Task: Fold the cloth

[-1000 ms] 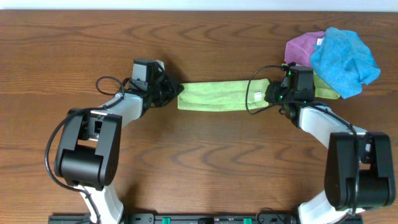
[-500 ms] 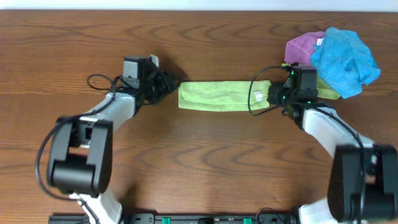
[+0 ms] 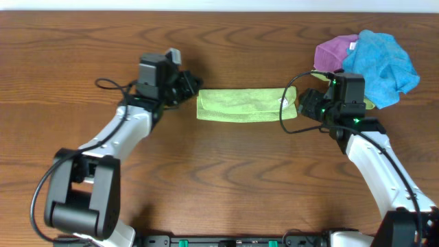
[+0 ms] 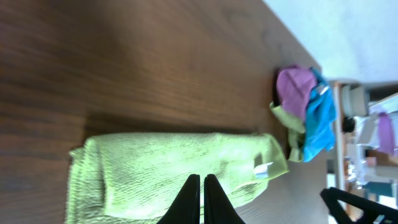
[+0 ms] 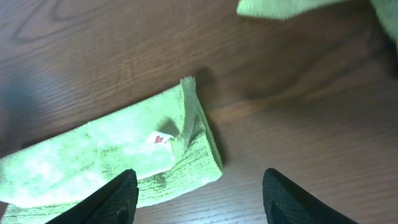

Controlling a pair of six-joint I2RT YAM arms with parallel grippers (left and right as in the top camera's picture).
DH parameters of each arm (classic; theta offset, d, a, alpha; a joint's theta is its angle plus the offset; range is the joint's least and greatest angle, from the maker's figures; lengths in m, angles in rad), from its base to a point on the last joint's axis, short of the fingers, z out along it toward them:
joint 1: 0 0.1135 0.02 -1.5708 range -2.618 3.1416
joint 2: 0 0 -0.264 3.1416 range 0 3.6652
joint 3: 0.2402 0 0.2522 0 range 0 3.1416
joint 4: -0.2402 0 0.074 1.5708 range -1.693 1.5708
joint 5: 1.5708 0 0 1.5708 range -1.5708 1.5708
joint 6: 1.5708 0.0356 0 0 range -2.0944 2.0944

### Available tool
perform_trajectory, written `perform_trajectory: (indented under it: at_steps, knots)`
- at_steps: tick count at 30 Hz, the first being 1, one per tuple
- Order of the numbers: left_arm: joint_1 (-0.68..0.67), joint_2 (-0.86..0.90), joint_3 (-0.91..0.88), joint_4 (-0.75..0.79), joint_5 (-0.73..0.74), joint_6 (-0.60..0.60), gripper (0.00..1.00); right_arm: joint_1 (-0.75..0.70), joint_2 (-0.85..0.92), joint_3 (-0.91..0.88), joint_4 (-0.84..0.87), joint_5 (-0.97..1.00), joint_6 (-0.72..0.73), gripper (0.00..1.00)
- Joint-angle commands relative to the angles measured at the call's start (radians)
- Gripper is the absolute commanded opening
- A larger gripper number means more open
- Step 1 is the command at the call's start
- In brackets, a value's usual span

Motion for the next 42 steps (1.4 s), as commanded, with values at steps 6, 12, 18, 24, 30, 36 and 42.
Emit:
perform_trajectory:
  at_steps: [6,12,18,24,30,36,42]
  knots:
    - [-0.081,0.161,0.012,0.002,-0.068,0.003,0.05,-0.010,0.053,-0.002,0.009,-0.070,0.164,0.67]
    - [-0.087,0.223,0.012,0.000,-0.087,0.016,0.06,-0.041,0.113,-0.002,0.048,-0.158,0.172,0.68]
    - [-0.096,0.235,0.012,-0.051,-0.164,0.057,0.06,-0.058,0.181,-0.002,0.095,-0.230,0.235,0.69]
    - [-0.114,0.235,0.012,-0.103,-0.208,0.076,0.06,-0.058,0.265,-0.002,0.143,-0.275,0.268,0.70]
    - [-0.116,0.235,0.012,-0.131,-0.208,0.079,0.06,-0.057,0.328,-0.002,0.183,-0.282,0.288,0.70]
    - [-0.116,0.235,0.012,-0.162,-0.207,0.079,0.06,-0.048,0.378,-0.002,0.237,-0.294,0.318,0.70]
    - [-0.116,0.235,0.012,-0.164,-0.206,0.078,0.06,-0.021,0.439,-0.002,0.310,-0.303,0.346,0.66]
